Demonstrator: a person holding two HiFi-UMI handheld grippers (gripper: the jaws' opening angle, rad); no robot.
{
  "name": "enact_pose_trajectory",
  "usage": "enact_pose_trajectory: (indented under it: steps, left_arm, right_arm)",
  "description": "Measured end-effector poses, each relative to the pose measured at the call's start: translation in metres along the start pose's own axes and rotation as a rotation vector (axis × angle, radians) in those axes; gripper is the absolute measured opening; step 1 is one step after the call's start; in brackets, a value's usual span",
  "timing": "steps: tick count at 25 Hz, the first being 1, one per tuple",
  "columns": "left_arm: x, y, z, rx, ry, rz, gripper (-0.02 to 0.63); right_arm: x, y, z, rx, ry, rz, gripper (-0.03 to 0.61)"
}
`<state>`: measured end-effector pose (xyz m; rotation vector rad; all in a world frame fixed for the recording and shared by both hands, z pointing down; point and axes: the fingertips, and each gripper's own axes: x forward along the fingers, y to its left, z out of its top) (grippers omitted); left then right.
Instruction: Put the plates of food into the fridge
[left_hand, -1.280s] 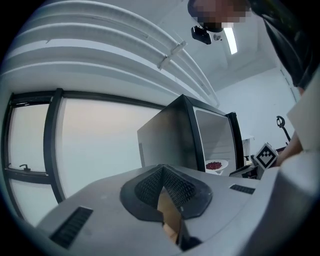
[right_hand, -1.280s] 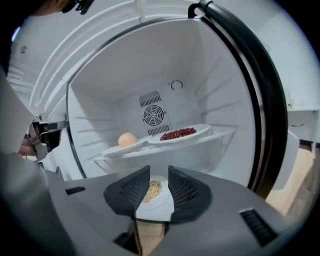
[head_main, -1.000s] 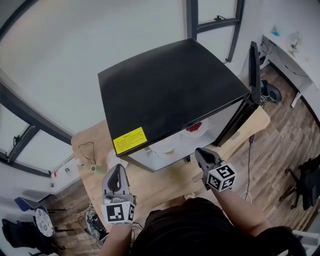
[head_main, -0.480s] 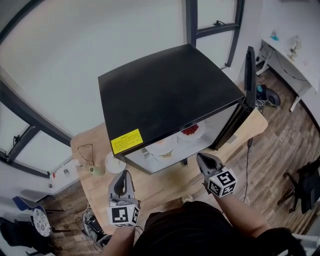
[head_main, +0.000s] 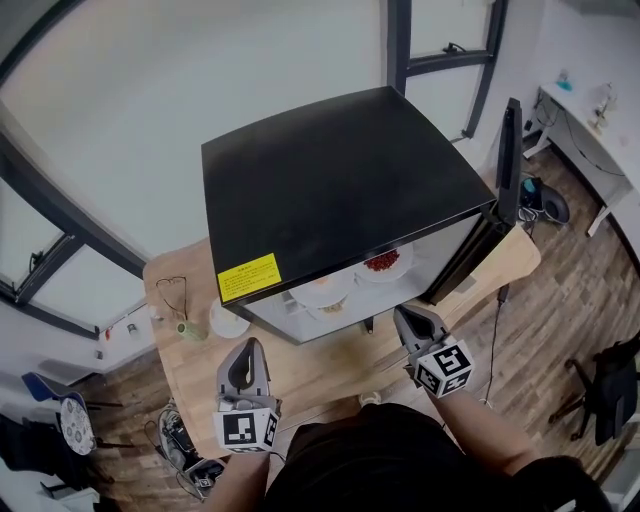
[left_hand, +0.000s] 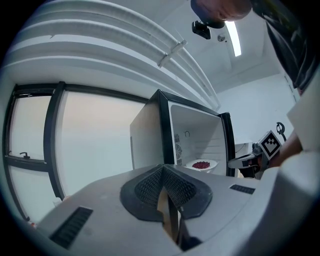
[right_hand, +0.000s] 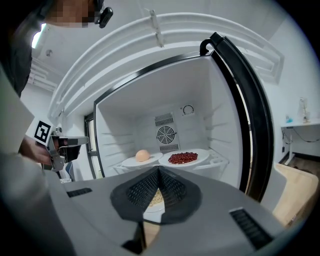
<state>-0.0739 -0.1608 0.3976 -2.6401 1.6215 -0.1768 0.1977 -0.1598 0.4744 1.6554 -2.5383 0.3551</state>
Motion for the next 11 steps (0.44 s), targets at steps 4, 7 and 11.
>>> enact_pose_trajectory:
  steps: [4,7,11]
  left_arm:
    - [-0.002,0.0,0.001,0.005,0.006,0.032,0.004]
    - [-0.004,-0.001,0.0,0.005,0.012,0.052,0.003]
    - [-0.002,-0.004,-0.003,0.001,0.013,0.074,0.003]
  right_arm:
    - [0.005,0.0,0.001,-0.005,0.002,0.035,0.021]
    - [0.009,0.0,0.0,-0.011,0.004,0.061,0.021]
    - [0.014,-0.002,-0.001,-0.023,0.007,0.089,0.021]
